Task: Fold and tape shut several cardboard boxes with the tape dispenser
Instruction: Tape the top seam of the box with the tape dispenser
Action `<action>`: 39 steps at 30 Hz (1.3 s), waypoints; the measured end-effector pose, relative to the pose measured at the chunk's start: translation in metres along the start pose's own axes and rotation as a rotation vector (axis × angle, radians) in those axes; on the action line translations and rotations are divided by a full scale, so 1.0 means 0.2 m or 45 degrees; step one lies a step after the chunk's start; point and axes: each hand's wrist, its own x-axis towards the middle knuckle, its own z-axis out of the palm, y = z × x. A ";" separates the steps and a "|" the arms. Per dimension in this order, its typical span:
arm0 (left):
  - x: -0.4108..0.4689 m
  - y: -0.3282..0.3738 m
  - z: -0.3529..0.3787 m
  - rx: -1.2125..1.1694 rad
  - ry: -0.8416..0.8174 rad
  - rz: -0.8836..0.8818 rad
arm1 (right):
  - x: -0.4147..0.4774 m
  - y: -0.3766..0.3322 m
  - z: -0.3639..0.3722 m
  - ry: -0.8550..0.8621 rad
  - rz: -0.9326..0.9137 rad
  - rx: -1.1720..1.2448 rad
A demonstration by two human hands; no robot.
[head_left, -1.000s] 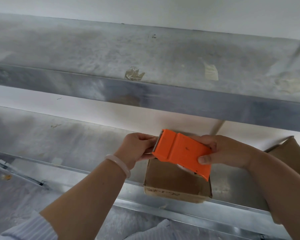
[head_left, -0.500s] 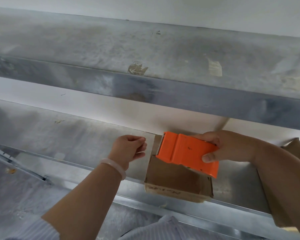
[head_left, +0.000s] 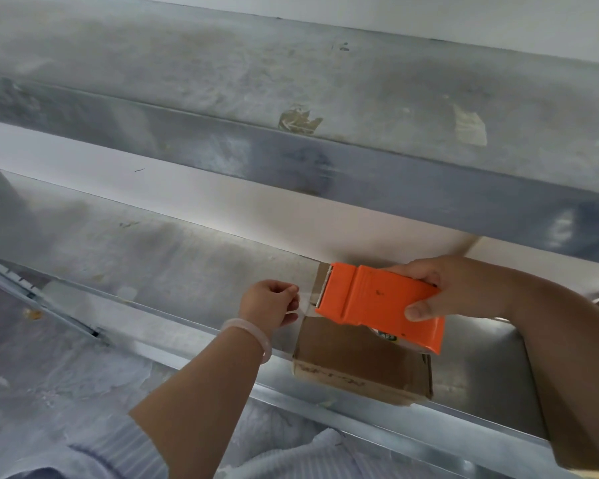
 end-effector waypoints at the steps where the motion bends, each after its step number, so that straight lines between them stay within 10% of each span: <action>1: 0.00 -0.01 0.01 0.019 0.008 -0.008 | 0.00 0.00 0.00 0.000 0.004 0.008; 39: -0.16 -0.18 0.06 0.124 -0.419 0.142 | 0.04 0.09 0.03 0.173 -0.042 0.123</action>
